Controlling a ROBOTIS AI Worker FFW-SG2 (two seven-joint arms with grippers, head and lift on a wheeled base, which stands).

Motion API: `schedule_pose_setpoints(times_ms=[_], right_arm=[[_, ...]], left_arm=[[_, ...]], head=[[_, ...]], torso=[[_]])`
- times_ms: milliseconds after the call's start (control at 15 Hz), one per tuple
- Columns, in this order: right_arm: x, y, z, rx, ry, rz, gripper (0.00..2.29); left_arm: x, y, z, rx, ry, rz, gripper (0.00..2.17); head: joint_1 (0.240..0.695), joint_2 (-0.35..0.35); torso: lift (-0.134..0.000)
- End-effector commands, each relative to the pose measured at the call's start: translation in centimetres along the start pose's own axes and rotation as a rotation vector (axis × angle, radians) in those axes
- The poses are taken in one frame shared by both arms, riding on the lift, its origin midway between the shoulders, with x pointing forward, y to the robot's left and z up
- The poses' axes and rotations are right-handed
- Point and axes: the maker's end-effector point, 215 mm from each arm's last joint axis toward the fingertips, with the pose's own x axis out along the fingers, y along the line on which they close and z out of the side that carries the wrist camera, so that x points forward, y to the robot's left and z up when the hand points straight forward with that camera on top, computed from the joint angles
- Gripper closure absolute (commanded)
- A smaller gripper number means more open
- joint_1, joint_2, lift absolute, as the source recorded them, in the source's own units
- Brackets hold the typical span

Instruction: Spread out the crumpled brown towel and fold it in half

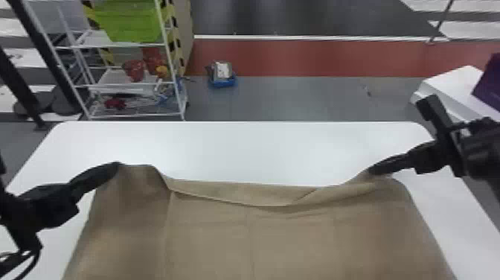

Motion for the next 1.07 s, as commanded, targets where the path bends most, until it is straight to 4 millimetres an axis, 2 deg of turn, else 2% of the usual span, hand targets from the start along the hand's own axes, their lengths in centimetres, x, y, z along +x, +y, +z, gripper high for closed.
schedule_pose_setpoints(times_ms=[0,133,400,600,800,933,1000], right_arm=[[-0.2,0.0,-0.2,0.000,-0.026,0.016,1.70],[-1.1,0.0,-0.4,-0.001,-0.075,0.045,1.89],[-4.7,-1.7,-1.1,0.038,-0.168,0.053,1.90],[-5.3,-2.2,-2.3,0.074,-0.146,0.044,1.87],[-5.3,-1.4,-1.5,0.070,-0.162,0.071,1.89],[-6.4,-1.3,-0.2,0.057,-0.217,0.078,1.89],[-7.2,-1.4,-0.3,0.061,-0.241,0.079,1.89]], left_arm=[[0.0,-0.1,-0.1,-0.001,0.002,-0.001,1.33],[-0.2,0.0,0.0,0.006,0.001,0.001,1.33],[-0.5,-0.1,0.3,0.012,-0.004,0.003,1.33],[-0.4,-0.2,-0.1,0.012,0.011,0.012,1.33],[-0.6,-0.7,-0.1,0.019,0.008,0.008,1.33],[-1.3,-0.7,0.2,0.016,0.000,-0.001,1.33],[-1.9,-0.6,0.2,0.006,-0.005,-0.009,1.33]], head=[[0.695,-0.005],[0.695,-0.006],[0.695,-0.016],[0.695,-0.046],[0.695,-0.059],[0.695,-0.058],[0.695,-0.056]], torso=[[-0.124],[-0.124],[-0.124],[-0.124],[-0.124],[-0.124],[-0.124]])
